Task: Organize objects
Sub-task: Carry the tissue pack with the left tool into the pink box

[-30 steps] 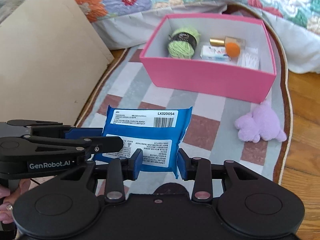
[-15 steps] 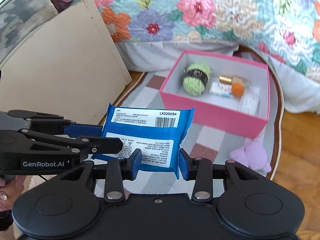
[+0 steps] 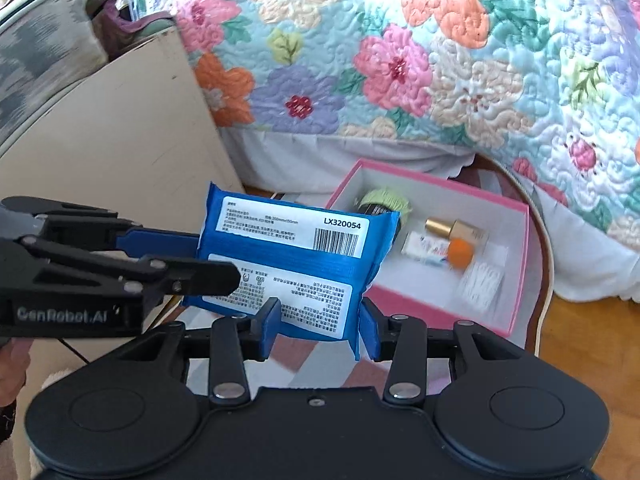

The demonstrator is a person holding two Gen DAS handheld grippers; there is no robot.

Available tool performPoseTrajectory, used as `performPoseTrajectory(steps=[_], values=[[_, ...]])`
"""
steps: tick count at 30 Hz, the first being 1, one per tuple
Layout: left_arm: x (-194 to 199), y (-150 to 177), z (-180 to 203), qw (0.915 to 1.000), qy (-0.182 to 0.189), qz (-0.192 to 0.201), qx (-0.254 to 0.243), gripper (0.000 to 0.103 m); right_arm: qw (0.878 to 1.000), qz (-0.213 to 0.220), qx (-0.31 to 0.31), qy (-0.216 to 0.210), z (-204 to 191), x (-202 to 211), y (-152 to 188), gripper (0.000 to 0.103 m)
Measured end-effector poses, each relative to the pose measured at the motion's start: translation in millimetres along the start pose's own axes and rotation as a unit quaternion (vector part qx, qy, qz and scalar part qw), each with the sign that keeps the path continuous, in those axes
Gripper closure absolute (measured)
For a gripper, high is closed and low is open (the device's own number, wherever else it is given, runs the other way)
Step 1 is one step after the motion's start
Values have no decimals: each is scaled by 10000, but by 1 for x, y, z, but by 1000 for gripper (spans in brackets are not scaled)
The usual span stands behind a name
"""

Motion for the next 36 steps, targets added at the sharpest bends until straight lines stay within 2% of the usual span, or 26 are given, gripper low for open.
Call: performPoseTrajectory(steps=[6,11,15,20,27,36], values=[[-55,-33,-17,9997,68,-44,220,66,9998,194,-73,-4,33,-29,-27,55],[-120,-53,-29,9990,165,-229,353,66,9996,123,-243,75,68,-68,-40,55],[-176,-51,-34,9980,110,-505,371,66,9985,-8,-510,184,97,-107,-39,55],[-227,-35,-42,9955,111,-772,536,66,9962,-280,-803,207,116,-148,-20,55],[-253,-9,-52,9915,195,-1097,673,66,9922,-666,-1051,115,129,-182,6,55],[-281,-4,-55,9893,210,-1307,610,66,9884,-1018,-1122,134,140,-208,21,57]])
Point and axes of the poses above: each gripper's, at about its wrist camera, not at the fingertips, and x roughly against the way its jaws point, z to its right, y to its underside, the point moved 8 cm from there along -x, roughly the way its jaws point, and after that the axes turned 1 degree about -z, right-handed, at the moved point
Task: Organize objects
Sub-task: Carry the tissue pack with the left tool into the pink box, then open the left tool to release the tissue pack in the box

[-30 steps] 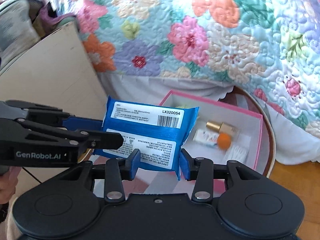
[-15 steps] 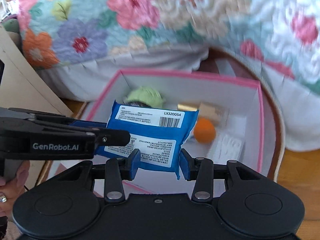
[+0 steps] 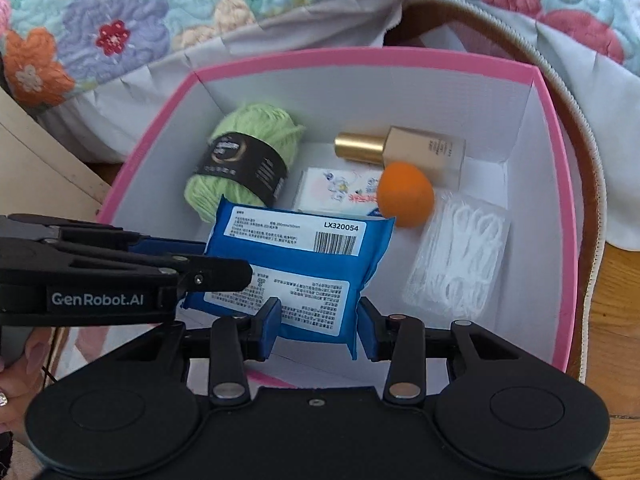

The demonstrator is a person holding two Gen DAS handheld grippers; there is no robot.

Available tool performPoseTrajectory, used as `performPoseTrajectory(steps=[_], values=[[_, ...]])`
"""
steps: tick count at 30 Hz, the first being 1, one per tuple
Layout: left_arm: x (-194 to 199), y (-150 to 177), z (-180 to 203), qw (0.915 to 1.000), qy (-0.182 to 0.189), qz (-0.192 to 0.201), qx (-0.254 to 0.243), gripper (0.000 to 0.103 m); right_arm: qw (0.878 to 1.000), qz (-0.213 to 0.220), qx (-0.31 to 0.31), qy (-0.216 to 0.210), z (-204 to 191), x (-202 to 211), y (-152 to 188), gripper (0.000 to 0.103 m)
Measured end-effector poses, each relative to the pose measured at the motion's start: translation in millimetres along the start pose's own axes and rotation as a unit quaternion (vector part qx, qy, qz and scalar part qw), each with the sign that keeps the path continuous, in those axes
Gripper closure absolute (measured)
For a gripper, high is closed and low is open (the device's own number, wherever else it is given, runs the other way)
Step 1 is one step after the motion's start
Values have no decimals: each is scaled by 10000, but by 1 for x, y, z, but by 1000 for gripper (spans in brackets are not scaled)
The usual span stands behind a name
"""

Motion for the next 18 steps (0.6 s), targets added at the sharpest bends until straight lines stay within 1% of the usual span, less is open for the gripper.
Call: performPoseTrajectory(steps=[2,3,6,7,8,9,12,15,18], values=[[-5,-1,-2,10000,18,-33,66,65,9999,-99,-75,39,4,-6,-2,57],[-8,-1,-4,9999,-47,-31,91,60,9998,-135,-145,32,7,-8,-2,57],[-7,-3,-6,9992,-390,105,-17,57,9995,-159,-223,133,11,-14,-2,57],[-4,-5,-5,9989,-445,151,-34,56,9994,-148,-228,191,12,-14,-2,57],[0,-6,-5,9987,-471,203,-37,52,9993,-135,-234,242,14,-14,-2,57],[5,-7,-4,9987,-454,244,-44,49,9992,-71,-245,293,15,-10,-3,57],[27,-7,2,9984,-435,353,-92,49,9995,65,-211,228,12,7,-4,57],[54,-7,9,9973,-517,490,-167,49,9994,173,8,286,3,29,-4,57],[83,-3,13,9965,-559,600,-164,49,9991,318,207,194,-11,57,-2,57]])
Point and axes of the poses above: each gripper's, at about its wrist camera, not at the fingertips, and x roughly against the way its jaws point, z to its right, y to its underside, the point moved 8 cm from there along -x, roughly the way its jaws point, and after that the axes turned 1 degree about -z, right-handed, at the moved point
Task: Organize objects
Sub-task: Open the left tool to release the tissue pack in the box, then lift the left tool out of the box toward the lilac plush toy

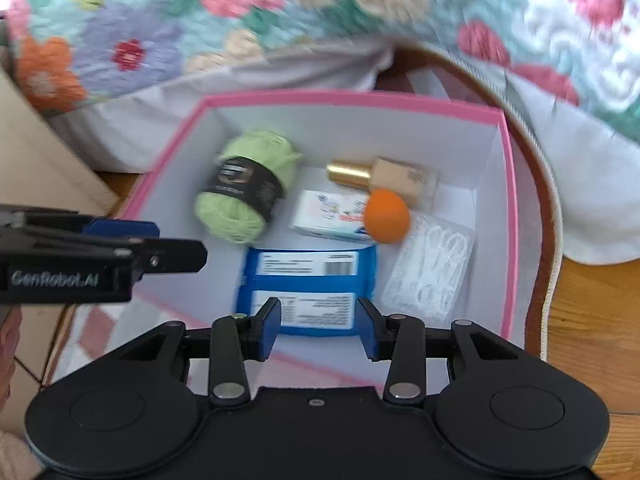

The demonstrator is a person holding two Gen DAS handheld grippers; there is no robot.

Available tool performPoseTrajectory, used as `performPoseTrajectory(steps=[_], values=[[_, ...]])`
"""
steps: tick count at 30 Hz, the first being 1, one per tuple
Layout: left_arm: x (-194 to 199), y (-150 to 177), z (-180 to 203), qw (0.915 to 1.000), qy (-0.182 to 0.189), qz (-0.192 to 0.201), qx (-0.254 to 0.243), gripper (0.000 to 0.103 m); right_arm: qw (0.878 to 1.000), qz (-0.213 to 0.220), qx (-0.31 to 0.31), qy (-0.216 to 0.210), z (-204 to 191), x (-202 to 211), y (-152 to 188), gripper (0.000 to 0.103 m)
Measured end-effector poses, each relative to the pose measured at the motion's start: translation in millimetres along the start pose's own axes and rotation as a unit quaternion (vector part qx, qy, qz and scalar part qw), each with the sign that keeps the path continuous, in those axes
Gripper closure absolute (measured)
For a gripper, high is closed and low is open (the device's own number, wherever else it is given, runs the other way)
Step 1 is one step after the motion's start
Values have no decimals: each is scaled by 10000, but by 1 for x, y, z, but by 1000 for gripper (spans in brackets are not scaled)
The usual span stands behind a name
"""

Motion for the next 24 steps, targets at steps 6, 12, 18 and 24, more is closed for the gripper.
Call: performPoseTrajectory(steps=[6,12,18,24], values=[[64,10,5,9998,-45,178,-10,49,9982,237,534,-112,-36,61,3,56],[125,22,14,9996,44,278,-79,48,9934,507,1029,-94,-70,125,7,50],[174,38,16,9990,-47,409,-151,44,9884,648,1367,-129,-93,169,19,42],[207,59,25,9989,-47,429,-208,37,9820,749,1718,-227,-109,201,36,28]])
Point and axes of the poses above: each gripper's, at about its wrist camera, not at the fingertips, and x roughly against the way its jaws point, z to its right, y to its underside, the point moved 8 cm from there along -x, roughly the way its jaws point, and after that the axes turned 1 degree about -z, right-handed, at the moved point
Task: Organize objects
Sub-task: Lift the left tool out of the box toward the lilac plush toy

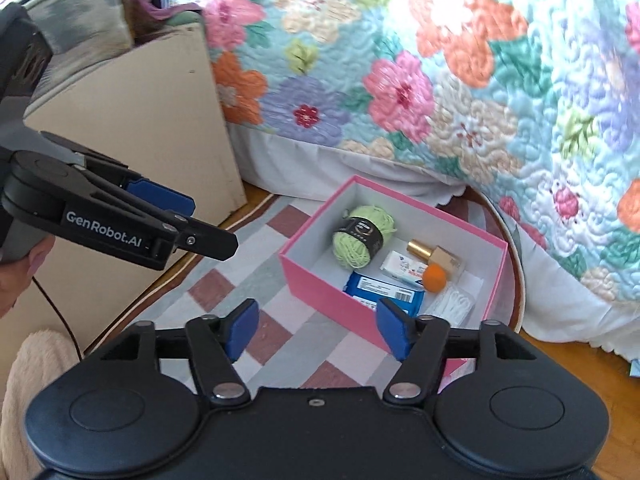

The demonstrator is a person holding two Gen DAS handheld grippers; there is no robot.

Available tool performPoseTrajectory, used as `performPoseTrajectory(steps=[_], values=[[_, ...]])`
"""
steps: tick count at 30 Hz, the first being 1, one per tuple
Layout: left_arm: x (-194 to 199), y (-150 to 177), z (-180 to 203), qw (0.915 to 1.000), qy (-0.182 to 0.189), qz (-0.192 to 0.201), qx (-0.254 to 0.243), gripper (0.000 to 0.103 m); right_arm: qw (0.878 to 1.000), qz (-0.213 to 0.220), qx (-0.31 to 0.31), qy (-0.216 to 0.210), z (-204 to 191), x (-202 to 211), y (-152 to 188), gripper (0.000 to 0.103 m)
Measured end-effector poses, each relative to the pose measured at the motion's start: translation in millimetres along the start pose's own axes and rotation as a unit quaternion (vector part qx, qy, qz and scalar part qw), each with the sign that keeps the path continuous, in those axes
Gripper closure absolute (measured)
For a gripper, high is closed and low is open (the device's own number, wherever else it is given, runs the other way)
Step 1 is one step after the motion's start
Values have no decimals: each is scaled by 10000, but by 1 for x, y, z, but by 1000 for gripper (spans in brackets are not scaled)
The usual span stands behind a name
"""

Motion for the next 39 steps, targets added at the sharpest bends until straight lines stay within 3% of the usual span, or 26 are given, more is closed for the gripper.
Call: performPoseTrajectory(steps=[10,18,29,33,39], values=[[32,30,26,9999,67,24,-98,25,9988,116,472,-80,-15,41,25,18],[16,55,50,9996,209,-116,-130,17,9972,12,713,-226,-18,48,60,15],[-71,85,58,9986,363,-371,86,13,9965,-85,703,-453,-1,3,109,15],[-113,88,55,9989,286,-328,155,13,9969,-100,750,-209,21,-31,126,15],[-172,97,51,9971,450,-394,478,13,9964,-315,748,236,61,-88,152,15]])
Point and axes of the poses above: each gripper's, at about its wrist camera, not at the fingertips, and x roughly against the way its jaws point, z to its right, y to its underside, the point moved 8 cm from there along -x, roughly the way its jaws point, and after that the axes turned 1 degree about -z, right-handed, at the moved point
